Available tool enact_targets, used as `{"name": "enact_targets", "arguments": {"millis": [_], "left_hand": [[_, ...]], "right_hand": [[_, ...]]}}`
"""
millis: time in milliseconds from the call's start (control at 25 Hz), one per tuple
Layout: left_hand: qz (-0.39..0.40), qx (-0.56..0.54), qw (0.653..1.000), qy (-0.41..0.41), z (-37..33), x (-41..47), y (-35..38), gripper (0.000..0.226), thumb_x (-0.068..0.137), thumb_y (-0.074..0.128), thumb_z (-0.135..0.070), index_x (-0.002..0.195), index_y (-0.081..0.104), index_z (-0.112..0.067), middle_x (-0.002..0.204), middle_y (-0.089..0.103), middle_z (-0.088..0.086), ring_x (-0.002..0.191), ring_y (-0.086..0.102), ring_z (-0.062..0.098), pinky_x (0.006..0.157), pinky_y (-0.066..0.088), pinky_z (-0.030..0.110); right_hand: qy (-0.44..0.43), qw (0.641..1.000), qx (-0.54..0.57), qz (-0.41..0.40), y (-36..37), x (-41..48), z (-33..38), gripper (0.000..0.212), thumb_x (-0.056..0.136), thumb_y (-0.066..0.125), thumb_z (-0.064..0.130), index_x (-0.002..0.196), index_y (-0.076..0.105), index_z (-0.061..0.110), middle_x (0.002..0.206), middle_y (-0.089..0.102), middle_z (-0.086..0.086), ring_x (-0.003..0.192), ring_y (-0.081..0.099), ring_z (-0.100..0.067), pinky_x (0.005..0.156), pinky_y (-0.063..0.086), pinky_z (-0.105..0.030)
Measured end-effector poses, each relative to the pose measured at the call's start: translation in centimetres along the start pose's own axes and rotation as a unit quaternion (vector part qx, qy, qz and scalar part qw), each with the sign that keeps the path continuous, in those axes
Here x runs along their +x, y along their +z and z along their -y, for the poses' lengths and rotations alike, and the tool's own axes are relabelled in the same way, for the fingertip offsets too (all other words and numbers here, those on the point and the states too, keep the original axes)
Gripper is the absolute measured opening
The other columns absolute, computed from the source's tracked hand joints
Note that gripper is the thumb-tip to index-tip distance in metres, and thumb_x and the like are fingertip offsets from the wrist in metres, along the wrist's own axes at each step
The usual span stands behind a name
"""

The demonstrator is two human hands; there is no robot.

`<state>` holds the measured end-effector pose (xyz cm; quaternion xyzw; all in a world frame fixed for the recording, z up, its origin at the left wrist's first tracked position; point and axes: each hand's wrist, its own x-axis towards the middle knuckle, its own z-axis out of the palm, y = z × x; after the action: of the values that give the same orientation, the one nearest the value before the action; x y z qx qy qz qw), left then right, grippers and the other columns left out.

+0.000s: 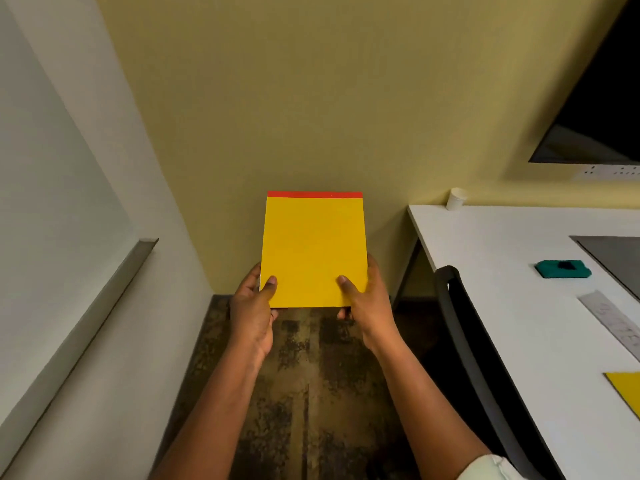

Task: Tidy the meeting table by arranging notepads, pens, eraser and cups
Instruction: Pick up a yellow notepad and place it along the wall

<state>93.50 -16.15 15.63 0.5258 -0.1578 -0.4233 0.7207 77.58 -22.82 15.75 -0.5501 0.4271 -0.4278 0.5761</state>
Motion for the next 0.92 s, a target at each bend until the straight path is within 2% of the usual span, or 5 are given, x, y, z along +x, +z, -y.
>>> {"name": "enact_targets", "arguments": {"millis": [160,520,720,800,920], "left_hand": [[0.032,0.001,0.999,-0.006,0.2,8.9,2.1,0.041,0.093,0.052,-0.003,0.130,0.054,-0.021,0.129,0.060,0.000,0.107,0.061,0.018,0.081,0.053,0.041],[0.066,0.042,0.997,0.018,-0.9,28.8,12.9,0.042,0.095,0.050,-0.004,0.131,0.052,-0.024,0.123,0.060,-0.001,0.104,0.060,0.020,0.070,0.056,0.032],[0.126,0.060,0.990,-0.006,1.3,35.9,17.9,0.043,0.095,0.050,-0.005,0.133,0.051,-0.025,0.123,0.061,-0.004,0.106,0.060,0.018,0.073,0.054,0.032],[0.169,0.076,0.983,-0.018,2.7,38.8,20.3,0.042,0.094,0.051,-0.004,0.131,0.052,-0.025,0.122,0.063,-0.003,0.106,0.061,0.017,0.075,0.052,0.032],[0.253,0.095,0.962,-0.028,4.6,42.6,24.7,0.041,0.093,0.053,-0.003,0.129,0.053,-0.024,0.116,0.067,-0.002,0.104,0.063,0.017,0.075,0.052,0.032]], "right_hand": [[0.007,1.000,-0.025,0.007,0.5,9.5,0.1,0.052,0.093,0.061,0.018,0.132,0.036,0.041,0.119,0.055,0.005,0.058,0.063,-0.011,0.048,0.051,-0.025],[-0.018,0.999,-0.014,-0.048,-0.4,30.6,0.3,0.052,0.093,0.061,0.019,0.134,0.033,0.035,0.120,0.054,0.001,0.065,0.060,-0.020,0.048,0.050,-0.026],[-0.017,0.992,-0.041,-0.120,-3.1,37.1,-1.2,0.055,0.093,0.061,0.024,0.138,0.031,0.033,0.124,0.051,-0.003,0.071,0.063,-0.025,0.048,0.050,-0.024],[-0.040,0.983,-0.049,-0.173,-4.5,38.9,-2.0,0.053,0.093,0.060,0.027,0.136,0.031,0.039,0.124,0.050,0.005,0.077,0.066,-0.018,0.051,0.054,-0.028],[-0.085,0.961,-0.058,-0.255,-6.5,40.9,-2.2,0.052,0.094,0.059,0.031,0.125,0.027,0.058,0.118,0.045,0.030,0.088,0.062,0.006,0.055,0.056,-0.024]]}}
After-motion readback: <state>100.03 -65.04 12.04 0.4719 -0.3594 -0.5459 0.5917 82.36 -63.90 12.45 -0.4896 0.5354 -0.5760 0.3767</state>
